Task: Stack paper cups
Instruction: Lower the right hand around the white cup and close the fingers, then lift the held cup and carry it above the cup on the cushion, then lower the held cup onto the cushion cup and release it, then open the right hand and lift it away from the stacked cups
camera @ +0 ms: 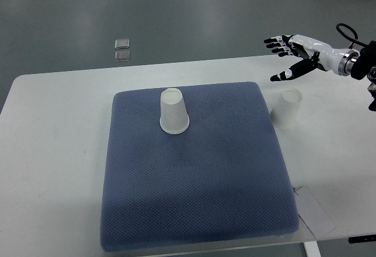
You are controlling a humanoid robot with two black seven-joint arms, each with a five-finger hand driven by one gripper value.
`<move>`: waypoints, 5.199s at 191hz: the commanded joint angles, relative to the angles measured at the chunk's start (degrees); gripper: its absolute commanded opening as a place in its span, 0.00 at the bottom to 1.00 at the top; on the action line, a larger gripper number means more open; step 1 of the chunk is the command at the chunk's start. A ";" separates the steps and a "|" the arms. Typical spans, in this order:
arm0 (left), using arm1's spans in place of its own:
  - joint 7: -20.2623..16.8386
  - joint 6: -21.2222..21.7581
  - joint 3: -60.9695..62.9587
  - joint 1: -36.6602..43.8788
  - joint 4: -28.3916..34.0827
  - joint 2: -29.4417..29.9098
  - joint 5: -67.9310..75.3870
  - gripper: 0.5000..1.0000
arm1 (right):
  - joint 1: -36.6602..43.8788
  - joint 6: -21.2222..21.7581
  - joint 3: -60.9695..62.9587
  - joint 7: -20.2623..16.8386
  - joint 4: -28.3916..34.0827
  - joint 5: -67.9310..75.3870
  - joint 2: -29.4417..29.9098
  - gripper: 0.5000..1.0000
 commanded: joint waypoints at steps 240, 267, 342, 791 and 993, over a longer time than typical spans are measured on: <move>0.00 -0.01 0.00 -0.03 0.00 0.00 0.00 1.00 | 0.48 -13.72 -18.11 4.25 -1.48 -24.31 -1.28 0.70; 0.00 -0.01 0.00 0.06 0.00 0.00 0.00 1.00 | 0.48 -14.07 -18.72 4.25 -2.27 -24.31 -0.93 0.66; 0.00 -0.01 0.00 -0.03 0.00 0.00 0.00 1.00 | 0.65 -13.98 -18.81 4.34 -4.90 -24.22 -0.14 0.51; 0.00 -0.01 -0.08 -0.03 0.08 0.00 0.00 1.00 | 36.86 5.44 -29.18 4.08 0.98 -26.94 23.51 0.19; 0.00 -0.01 0.00 -0.03 0.08 0.00 0.00 1.00 | 33.87 4.65 -29.18 3.37 0.72 -27.03 24.56 0.23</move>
